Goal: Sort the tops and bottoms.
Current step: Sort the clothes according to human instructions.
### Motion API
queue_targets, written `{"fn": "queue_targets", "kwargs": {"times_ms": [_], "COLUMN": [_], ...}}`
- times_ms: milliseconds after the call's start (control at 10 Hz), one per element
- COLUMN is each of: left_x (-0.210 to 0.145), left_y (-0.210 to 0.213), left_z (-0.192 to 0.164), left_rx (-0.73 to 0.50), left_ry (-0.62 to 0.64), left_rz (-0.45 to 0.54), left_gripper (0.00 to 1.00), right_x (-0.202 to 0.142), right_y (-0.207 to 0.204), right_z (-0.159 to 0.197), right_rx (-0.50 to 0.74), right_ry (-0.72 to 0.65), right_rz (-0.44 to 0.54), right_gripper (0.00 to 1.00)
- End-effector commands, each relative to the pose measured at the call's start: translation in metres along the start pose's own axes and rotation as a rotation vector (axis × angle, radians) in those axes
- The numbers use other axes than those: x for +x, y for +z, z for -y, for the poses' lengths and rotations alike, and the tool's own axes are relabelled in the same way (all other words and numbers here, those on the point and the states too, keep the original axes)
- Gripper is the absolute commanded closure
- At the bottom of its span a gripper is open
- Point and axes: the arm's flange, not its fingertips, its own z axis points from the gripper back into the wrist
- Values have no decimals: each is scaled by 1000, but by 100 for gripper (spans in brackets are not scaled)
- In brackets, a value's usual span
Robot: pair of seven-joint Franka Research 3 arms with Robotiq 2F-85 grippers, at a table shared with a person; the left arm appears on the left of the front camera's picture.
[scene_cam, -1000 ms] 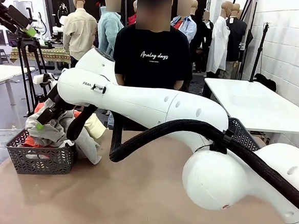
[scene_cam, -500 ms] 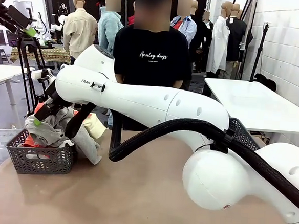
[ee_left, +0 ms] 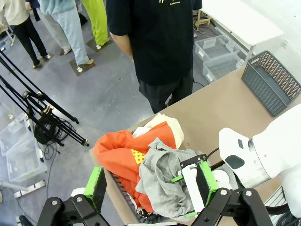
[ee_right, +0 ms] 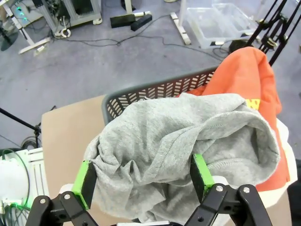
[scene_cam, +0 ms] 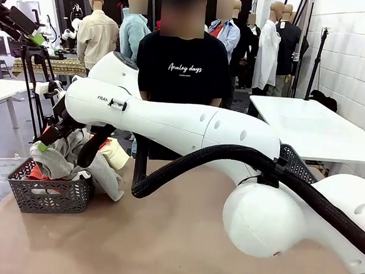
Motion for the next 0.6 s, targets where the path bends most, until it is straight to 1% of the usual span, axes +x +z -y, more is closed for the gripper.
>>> {"fn": "queue_targets", "kwargs": {"times_ms": [0,500], "left_x": [0,0], "left_y": [1,1], "left_z": [0,0], "left_rx": [3,3], "left_ry": [0,0], "left_rz": [1,1], "left_gripper": [0,0], "right_x": [-1,-1], "right_y": [-1,-1], "right_z": [0,0], "right_rx": [6,6], "right_ry": [4,4], "right_rz": [-2,-2], "right_gripper": [0,0]}}
